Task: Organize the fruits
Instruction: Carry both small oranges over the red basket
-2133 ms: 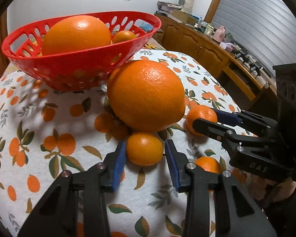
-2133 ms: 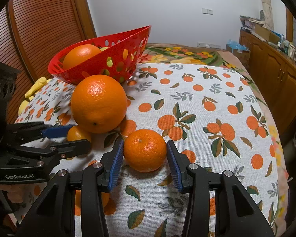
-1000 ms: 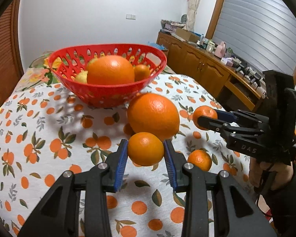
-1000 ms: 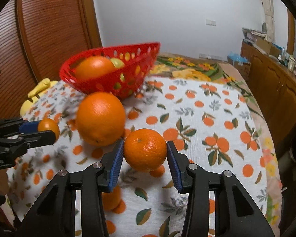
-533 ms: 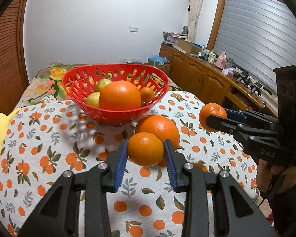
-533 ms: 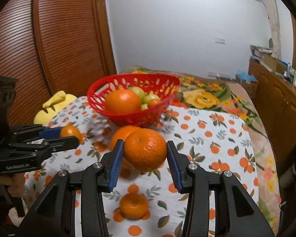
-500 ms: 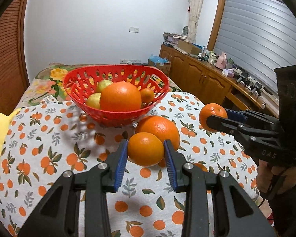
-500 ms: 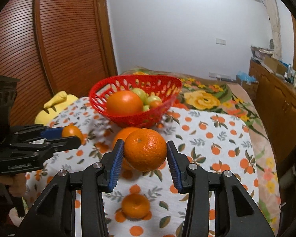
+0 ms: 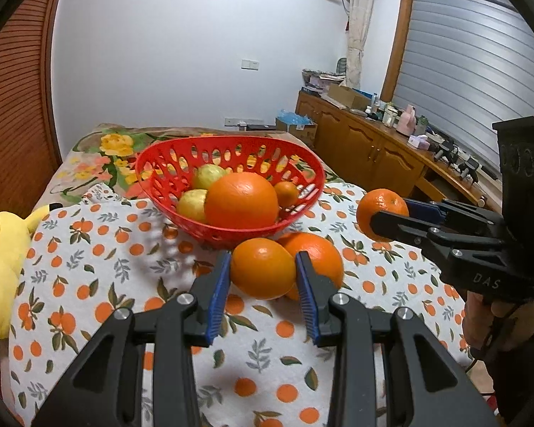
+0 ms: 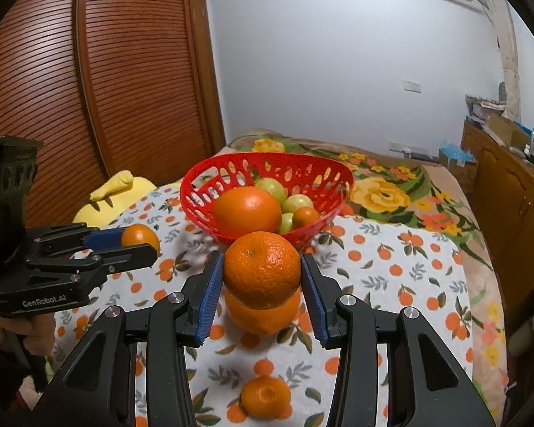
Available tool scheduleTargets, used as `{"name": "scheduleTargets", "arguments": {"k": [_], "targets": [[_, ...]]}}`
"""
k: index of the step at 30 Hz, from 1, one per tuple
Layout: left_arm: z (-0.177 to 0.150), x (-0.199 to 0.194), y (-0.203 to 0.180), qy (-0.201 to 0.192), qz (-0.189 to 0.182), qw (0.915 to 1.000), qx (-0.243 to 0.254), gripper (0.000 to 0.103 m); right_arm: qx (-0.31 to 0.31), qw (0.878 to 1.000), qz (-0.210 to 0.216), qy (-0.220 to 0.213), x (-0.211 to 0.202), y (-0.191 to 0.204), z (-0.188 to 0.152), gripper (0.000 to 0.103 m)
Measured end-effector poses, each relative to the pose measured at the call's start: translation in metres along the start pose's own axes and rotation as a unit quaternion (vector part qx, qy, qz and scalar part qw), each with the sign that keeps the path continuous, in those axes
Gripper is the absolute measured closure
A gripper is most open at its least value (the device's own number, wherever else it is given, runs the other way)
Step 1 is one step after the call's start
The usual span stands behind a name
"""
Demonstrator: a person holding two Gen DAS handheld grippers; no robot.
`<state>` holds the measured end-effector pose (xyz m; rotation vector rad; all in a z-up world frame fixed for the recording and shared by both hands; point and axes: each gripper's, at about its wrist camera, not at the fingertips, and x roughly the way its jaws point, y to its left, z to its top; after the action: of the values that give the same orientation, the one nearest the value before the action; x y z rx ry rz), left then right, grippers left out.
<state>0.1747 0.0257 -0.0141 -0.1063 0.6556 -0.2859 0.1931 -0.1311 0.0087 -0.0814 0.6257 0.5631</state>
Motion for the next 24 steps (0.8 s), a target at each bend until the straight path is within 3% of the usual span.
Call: {"name": "scheduleTargets", "arguments": {"k": [24], "targets": [[0.051,0.054,0.044,0.007,0.016,0.9998,-0.004,0.068,-0.012,0.999,0.008,0.032,0.089,-0.029,0.052,0.059]]}}
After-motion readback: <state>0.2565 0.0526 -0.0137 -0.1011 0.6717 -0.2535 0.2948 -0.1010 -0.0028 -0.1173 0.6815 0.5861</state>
